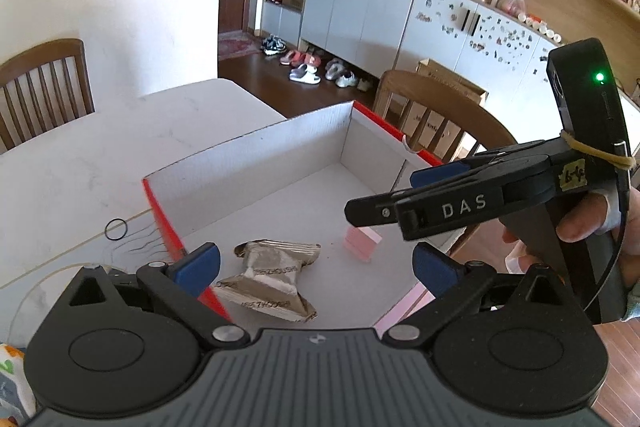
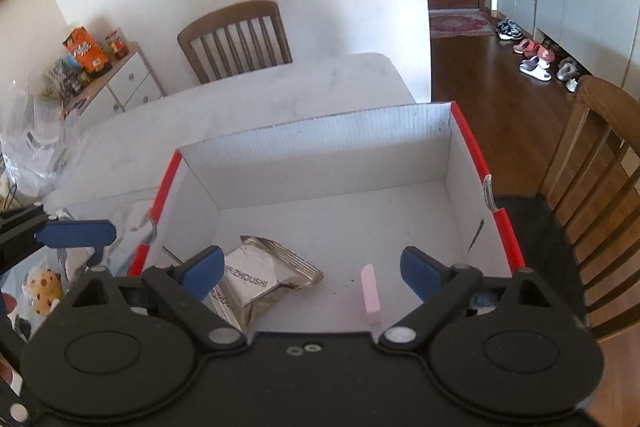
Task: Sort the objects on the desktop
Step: 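Withdraw both open tools from the box back toward the table items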
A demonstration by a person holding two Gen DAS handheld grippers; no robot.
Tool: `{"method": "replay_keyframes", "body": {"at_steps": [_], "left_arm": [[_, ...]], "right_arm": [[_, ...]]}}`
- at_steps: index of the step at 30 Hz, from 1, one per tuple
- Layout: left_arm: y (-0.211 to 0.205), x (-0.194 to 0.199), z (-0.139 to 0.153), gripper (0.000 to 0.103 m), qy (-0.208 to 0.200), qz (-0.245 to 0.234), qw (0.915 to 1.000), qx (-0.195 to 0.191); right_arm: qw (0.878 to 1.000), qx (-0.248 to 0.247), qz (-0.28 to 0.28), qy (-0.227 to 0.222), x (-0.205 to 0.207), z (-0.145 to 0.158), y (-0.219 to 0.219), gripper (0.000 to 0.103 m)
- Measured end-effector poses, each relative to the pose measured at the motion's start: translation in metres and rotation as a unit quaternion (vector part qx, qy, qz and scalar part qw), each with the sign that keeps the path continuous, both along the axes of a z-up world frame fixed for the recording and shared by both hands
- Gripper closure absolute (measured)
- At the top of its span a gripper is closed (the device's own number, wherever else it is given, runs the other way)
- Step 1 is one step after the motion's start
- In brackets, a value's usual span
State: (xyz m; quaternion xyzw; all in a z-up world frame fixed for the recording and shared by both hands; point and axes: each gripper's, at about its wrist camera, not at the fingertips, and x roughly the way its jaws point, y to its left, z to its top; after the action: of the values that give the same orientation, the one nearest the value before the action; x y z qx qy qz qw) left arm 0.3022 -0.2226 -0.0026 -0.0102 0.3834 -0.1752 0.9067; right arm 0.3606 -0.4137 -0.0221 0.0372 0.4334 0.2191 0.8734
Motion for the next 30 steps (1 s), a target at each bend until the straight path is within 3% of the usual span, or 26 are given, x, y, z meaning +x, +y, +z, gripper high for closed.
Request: {"method": "replay_keyframes", "body": {"at_steps": [17, 30], "left_arm": [[0.078, -0.068, 0.010, 0.000, -0.056, 0.022, 0.9977, -0.031], [0.143, -0.138, 0.012, 0.000, -0.085, 0.054, 0.9948, -0.008]], "right_arm": [[0.998, 0.034, -0.003, -0.045, -0.053, 0.022, 0.045, 0.001], [0.997, 0.033, 0.012, -0.064, -0.112, 0.025, 0.113, 0.001]]}}
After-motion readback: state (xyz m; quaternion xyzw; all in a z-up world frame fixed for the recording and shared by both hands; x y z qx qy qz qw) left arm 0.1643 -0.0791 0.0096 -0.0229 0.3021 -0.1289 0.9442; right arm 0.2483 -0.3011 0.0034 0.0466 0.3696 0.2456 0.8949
